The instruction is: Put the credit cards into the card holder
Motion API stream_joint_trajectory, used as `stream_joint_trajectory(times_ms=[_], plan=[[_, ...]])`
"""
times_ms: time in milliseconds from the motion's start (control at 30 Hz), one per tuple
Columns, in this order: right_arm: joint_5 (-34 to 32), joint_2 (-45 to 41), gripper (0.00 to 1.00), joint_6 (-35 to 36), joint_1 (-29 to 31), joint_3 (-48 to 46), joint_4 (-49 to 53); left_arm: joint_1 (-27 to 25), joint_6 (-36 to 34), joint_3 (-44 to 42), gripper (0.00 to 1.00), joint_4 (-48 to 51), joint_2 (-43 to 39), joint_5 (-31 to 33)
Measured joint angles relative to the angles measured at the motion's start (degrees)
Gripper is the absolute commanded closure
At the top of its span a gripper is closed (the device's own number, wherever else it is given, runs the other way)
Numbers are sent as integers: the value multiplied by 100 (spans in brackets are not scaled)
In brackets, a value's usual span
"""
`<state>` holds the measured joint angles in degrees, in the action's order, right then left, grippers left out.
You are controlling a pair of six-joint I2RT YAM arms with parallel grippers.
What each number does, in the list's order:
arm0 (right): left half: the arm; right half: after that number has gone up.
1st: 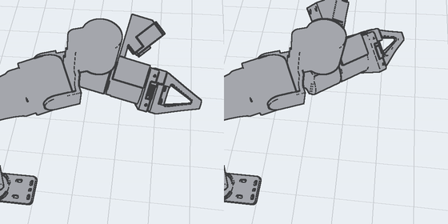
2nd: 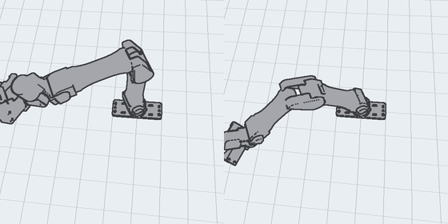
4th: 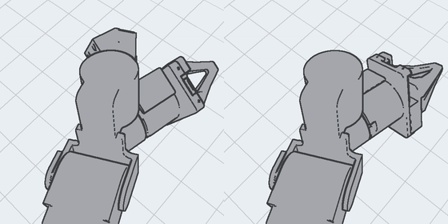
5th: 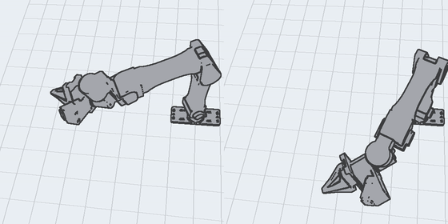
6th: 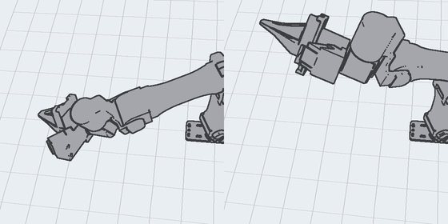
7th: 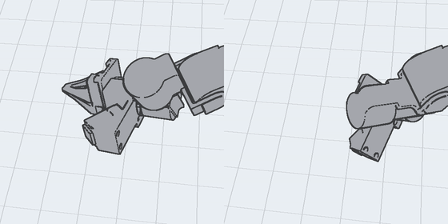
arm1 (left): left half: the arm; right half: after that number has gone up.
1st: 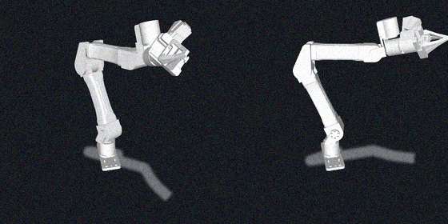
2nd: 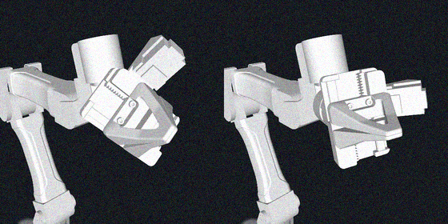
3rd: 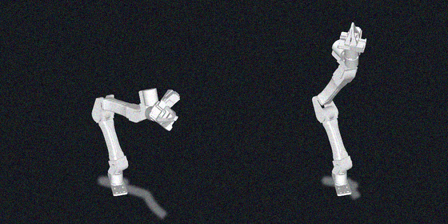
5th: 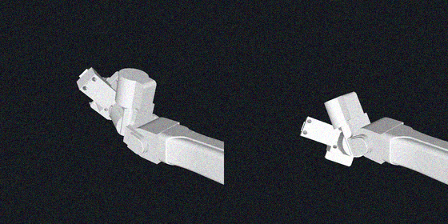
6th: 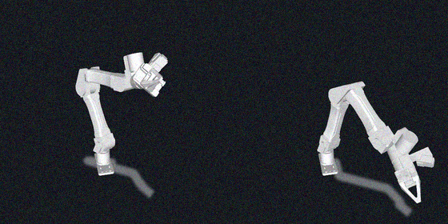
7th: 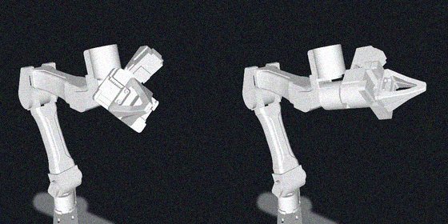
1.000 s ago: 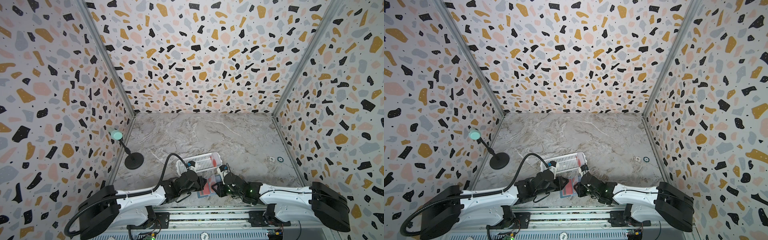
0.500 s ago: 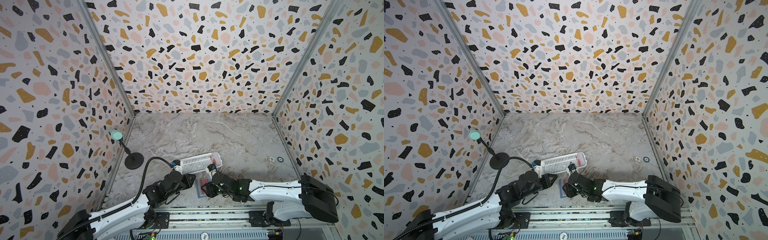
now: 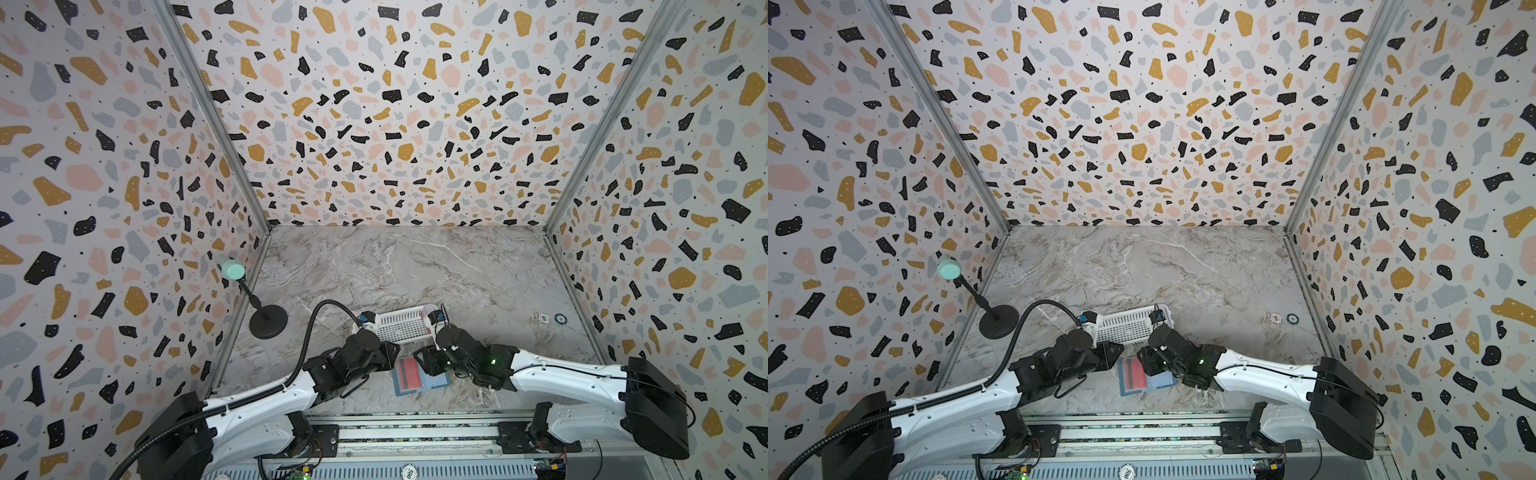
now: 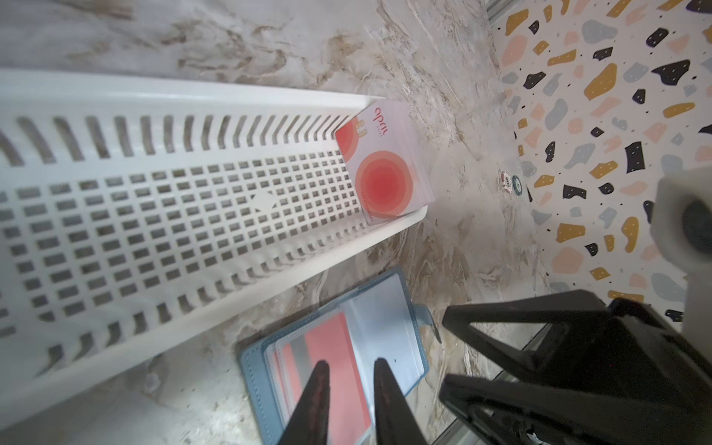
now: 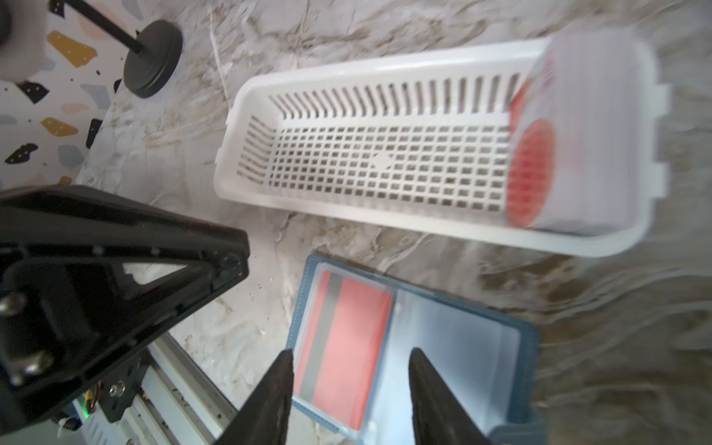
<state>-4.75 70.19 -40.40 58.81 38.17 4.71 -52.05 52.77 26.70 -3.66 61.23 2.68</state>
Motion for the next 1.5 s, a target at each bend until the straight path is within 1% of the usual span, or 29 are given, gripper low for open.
stream_joint_trajectory(times_ms=[133, 233, 400, 533, 733, 867, 1067, 1233, 1500], plan=[[59, -221, 44, 372, -715, 197, 269, 42, -378, 610, 77, 50, 675, 85], [162, -254, 42, 649, -1196, 334, 442, 107, -557, 909, 78, 66, 1167, 81], [415, -31, 37, 1062, -1725, 570, 529, 299, -717, 1191, 80, -33, 1891, -114], [562, 407, 34, 1298, -1845, 756, 511, 411, -813, 1569, 81, -118, 2529, -308], [704, 992, 31, 1488, -1937, 848, 476, 535, -848, 1912, 83, -337, 3095, -511], [809, 1331, 28, 1521, -2009, 942, 391, 592, -846, 1969, 84, -459, 3346, -601], [907, 1794, 28, 1517, -2070, 1117, 210, 664, -846, 2162, 87, -603, 3729, -717], [935, 2094, 28, 1493, -2120, 1241, 109, 719, -846, 2253, 87, -767, 3960, -839], [970, 2356, 28, 1491, -2135, 1303, 26, 793, -848, 2312, 87, -872, 4251, -992]])
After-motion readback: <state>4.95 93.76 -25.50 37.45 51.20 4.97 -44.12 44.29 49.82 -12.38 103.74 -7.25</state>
